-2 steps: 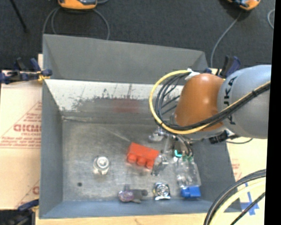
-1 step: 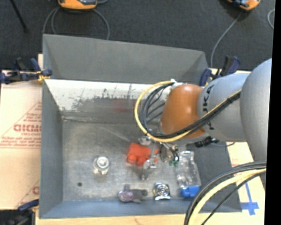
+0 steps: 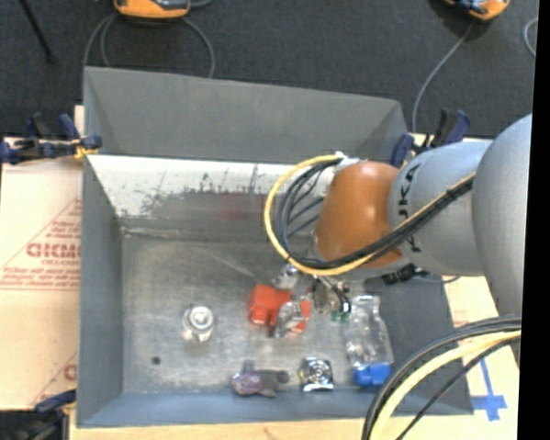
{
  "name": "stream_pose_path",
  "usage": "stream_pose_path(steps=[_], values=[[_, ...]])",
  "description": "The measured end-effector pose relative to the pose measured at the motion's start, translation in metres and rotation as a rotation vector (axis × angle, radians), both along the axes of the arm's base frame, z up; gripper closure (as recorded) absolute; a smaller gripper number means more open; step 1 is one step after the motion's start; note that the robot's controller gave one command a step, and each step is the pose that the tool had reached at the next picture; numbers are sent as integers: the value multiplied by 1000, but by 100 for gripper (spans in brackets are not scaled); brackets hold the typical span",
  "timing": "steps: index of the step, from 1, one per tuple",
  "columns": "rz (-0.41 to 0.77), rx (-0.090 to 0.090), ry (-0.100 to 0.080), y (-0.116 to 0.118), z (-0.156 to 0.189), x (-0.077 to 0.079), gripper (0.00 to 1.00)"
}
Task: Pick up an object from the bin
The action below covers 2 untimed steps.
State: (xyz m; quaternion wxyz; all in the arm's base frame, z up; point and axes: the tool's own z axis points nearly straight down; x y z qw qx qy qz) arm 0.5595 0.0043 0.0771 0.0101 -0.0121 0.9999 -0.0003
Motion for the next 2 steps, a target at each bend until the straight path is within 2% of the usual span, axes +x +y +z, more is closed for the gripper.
stream_pose_path(steps=[1,2], values=[[20,-2,8,-8,123,3,100],[285,-6,11,-26,202,16,100]])
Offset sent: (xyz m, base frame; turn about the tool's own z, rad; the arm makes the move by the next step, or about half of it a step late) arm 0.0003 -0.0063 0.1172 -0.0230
